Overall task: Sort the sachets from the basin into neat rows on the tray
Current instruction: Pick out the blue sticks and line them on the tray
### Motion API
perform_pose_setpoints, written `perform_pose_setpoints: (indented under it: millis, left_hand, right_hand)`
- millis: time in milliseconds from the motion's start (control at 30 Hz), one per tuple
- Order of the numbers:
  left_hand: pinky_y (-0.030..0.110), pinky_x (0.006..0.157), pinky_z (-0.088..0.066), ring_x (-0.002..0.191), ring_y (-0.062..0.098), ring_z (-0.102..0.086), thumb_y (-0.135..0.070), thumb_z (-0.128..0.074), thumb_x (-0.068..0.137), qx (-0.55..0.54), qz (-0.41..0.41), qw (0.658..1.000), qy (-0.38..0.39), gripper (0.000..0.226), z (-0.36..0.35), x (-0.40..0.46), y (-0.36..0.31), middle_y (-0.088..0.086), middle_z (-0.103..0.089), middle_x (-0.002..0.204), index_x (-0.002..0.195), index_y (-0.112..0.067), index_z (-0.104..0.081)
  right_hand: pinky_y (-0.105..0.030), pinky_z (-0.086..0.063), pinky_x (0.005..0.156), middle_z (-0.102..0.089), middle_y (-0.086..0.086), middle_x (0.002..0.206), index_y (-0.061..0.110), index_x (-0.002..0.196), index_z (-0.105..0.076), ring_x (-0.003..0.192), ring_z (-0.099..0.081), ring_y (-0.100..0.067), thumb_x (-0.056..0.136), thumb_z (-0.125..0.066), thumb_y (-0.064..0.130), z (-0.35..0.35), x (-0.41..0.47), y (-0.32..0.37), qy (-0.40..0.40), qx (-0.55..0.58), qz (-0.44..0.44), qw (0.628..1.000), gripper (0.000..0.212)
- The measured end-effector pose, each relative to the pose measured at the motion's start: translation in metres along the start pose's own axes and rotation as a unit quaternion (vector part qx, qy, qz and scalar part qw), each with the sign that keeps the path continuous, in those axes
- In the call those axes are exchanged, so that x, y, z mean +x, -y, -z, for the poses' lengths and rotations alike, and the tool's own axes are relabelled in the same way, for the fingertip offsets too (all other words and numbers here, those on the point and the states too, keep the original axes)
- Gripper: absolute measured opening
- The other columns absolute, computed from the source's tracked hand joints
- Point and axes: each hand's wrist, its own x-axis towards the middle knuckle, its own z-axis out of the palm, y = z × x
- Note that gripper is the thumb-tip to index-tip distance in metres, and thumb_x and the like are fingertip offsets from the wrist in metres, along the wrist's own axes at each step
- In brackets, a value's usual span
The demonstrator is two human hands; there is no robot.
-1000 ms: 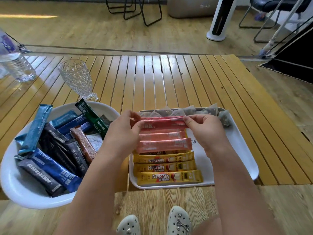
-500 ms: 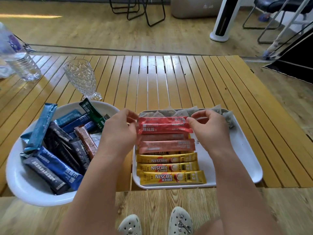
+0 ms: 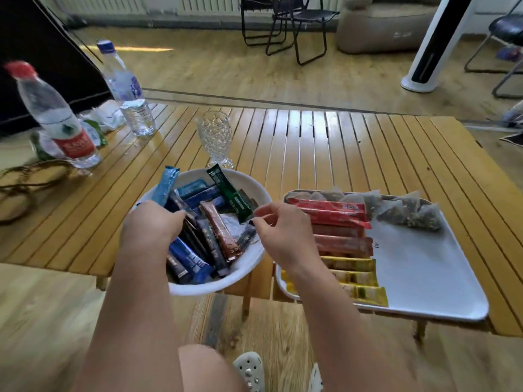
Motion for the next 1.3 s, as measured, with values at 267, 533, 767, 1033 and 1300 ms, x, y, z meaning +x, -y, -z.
perform_pose_setpoints:
  millis: [267,533,767,1033,1300]
  left_hand:
    - [0.029,0.054,-0.037,0.069,0.019,-0.055,-0.039,-0.072,0.082,-0.030,-0.022,0.998,0.059,0.030,0.004,-0.008,0.007,0.001,-0.057,0.070,0.081,-0.013,-0.058]
    - [0.030,0.070,-0.047,0.085,0.017,-0.060,-0.021,-0.067,0.086,-0.085,-0.077,0.993,0.031,0.008,0.000,-0.005,0.005,0.001,-0.069,0.095,0.094,-0.019,-0.068]
    - [0.036,0.084,-0.047,0.104,0.028,-0.054,-0.028,-0.063,0.085,-0.051,0.005,0.997,-0.058,0.044,0.004,0.005,0.021,0.013,-0.056,0.117,0.123,-0.008,-0.050]
    - [0.034,0.081,-0.042,0.112,0.031,-0.048,-0.035,-0.065,0.088,-0.052,0.006,0.997,-0.059,0.035,-0.012,0.014,0.019,0.013,-0.050,0.124,0.117,-0.017,-0.059]
    - [0.034,0.076,-0.044,0.106,0.028,-0.052,-0.046,-0.058,0.090,-0.046,-0.025,0.995,-0.089,0.036,-0.027,0.023,0.019,0.007,-0.068,0.102,0.105,-0.015,-0.070]
  right_hand:
    - [-0.037,-0.045,0.093,-0.060,-0.006,0.112,0.018,0.119,-0.055,0.107,-0.053,-0.025,0.088,-0.062,0.031,-0.069,-0.012,0.016,0.059,-0.159,0.052,0.984,0.035]
    - [-0.036,-0.046,0.092,-0.061,-0.003,0.114,0.020,0.123,-0.049,0.109,-0.054,-0.023,0.084,-0.068,0.040,-0.075,-0.006,0.015,0.056,-0.148,0.020,0.987,0.048]
    - [-0.033,-0.048,0.076,-0.061,-0.004,0.102,0.017,0.117,-0.050,0.096,-0.059,-0.023,0.089,-0.056,0.020,-0.066,0.000,0.013,-0.007,-0.134,0.005,0.991,0.028]
    - [-0.030,-0.049,0.083,-0.057,0.000,0.106,0.021,0.117,-0.059,0.097,-0.056,-0.017,0.089,-0.058,0.021,-0.064,0.000,0.013,-0.042,-0.088,0.031,0.995,0.028]
    - [-0.008,-0.047,0.065,-0.064,0.016,0.089,0.028,0.103,-0.064,0.083,-0.060,0.004,0.091,-0.060,0.018,-0.051,-0.002,0.021,-0.003,0.108,0.014,0.994,0.016]
